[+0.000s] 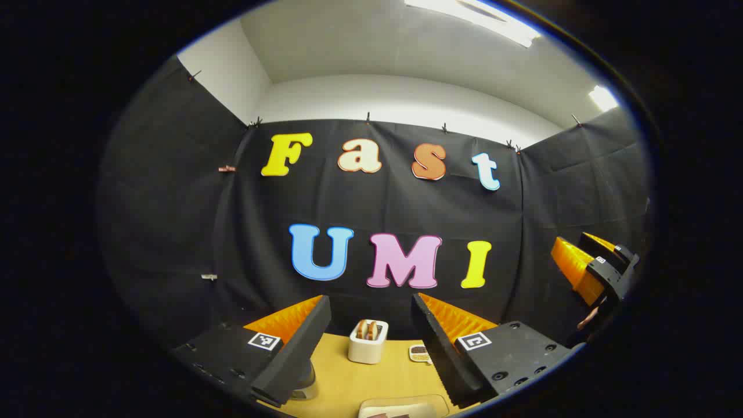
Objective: Close the left gripper, press the button to open the rice cooker; take a wooden spoon from the chopstick holder with the right hand, scoop a spoonful of rice and pour it into the rice cooker, then put the wooden spoon back into the chopstick holder.
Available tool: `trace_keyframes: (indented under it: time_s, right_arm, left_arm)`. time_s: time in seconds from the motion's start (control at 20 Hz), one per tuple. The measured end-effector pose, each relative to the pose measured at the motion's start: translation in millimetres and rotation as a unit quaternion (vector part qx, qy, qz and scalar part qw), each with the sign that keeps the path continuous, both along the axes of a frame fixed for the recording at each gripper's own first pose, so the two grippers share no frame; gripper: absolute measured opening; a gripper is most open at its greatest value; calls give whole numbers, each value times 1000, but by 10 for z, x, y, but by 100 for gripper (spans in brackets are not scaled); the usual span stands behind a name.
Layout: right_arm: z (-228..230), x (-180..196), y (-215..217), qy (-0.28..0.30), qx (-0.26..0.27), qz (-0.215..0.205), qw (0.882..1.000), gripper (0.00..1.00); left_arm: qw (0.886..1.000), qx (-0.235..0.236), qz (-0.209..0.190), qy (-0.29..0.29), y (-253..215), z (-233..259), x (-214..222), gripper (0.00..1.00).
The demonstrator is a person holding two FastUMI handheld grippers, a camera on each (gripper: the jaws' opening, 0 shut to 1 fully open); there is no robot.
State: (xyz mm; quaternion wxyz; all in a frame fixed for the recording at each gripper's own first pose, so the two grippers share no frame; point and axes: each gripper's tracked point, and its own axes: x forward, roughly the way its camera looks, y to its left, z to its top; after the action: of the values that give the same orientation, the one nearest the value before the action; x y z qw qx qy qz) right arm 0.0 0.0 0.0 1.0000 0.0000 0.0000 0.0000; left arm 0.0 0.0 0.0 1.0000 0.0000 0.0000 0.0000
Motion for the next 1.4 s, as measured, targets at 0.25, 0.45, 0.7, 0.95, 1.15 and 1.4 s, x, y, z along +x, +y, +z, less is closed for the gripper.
trace_keyframes:
  time_s: [0.25,0.45,0.7,0.95,1.15,1.4]
  right_arm:
    - [-340,-79,45,69,-26,-12,997,84]
    - [-694,-184,199,139,-47,6,989,84]
    - [-837,-181,425,180,-21,36,983,85]
    - [-947,-126,565,191,-27,53,980,84]
    - [-961,-122,662,197,-31,60,978,85]
    - [-1010,-170,933,207,-26,81,975,85]
  left_arm:
    - [1000,-9,-16,1,7,-98,-61,93]
    - [1000,-6,-8,1,95,-105,-101,92]
    - [1000,9,9,6,228,-138,-123,91]
    - [1000,10,16,5,327,-124,-199,91]
    - [1000,17,20,8,381,-151,-193,91]
    - [999,6,43,26,622,-329,-209,90]
